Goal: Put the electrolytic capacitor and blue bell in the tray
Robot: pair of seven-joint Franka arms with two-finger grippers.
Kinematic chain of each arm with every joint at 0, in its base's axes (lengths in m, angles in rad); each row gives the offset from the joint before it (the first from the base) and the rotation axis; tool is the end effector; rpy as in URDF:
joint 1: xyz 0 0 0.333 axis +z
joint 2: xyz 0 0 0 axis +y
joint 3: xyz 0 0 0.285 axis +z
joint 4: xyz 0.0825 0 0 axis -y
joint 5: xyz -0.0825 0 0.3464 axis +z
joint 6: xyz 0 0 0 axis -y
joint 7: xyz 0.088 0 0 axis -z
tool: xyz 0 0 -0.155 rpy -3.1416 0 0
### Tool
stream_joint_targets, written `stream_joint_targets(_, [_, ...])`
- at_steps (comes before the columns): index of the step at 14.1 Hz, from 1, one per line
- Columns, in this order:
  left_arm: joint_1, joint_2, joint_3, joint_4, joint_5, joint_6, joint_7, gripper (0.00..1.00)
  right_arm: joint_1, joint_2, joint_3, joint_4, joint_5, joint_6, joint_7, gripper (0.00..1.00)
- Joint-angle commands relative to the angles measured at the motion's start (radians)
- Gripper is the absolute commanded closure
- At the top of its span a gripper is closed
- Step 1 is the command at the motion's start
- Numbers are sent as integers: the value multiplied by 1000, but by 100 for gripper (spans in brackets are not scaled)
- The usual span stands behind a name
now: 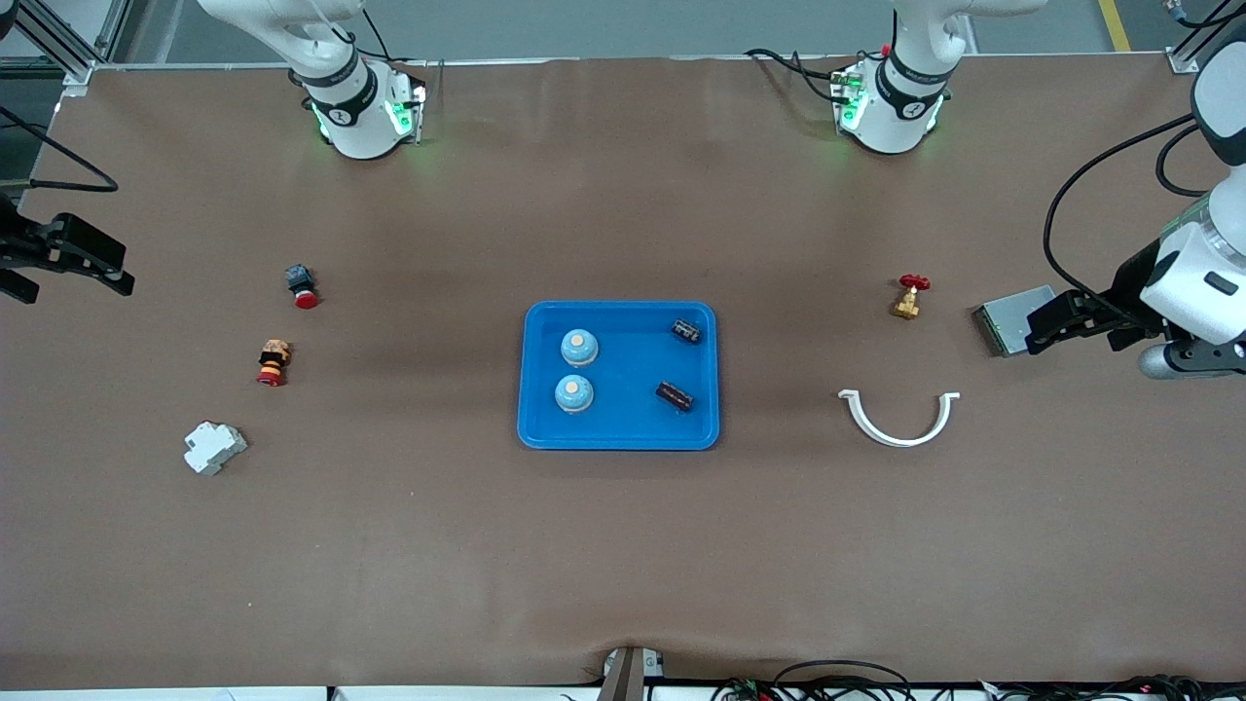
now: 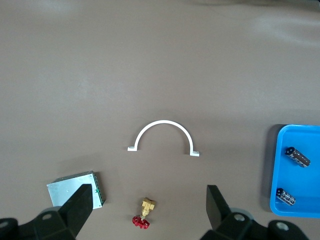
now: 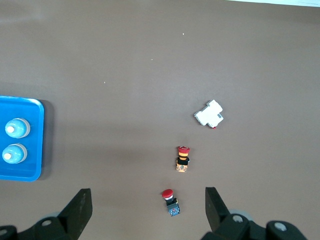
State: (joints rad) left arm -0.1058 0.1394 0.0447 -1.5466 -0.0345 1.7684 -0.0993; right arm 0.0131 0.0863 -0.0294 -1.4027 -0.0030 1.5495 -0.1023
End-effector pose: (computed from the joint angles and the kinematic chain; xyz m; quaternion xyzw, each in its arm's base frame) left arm 0.5739 -0.0410 0.4988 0.9988 0.0214 0.0400 0.0172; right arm 0.5424 -0.0086 0.5710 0.9986 0.0430 0.0300 0.0046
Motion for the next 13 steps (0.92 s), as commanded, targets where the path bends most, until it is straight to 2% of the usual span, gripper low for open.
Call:
stream_joint_targets(1, [0, -1, 1, 2, 1, 3, 4, 0, -7, -14, 0, -21, 0, -9, 25, 0])
stream_joint_targets(13, [-2, 0, 1, 2, -1, 3, 4, 0, -5, -17, 0, -32, 32, -16, 76, 0])
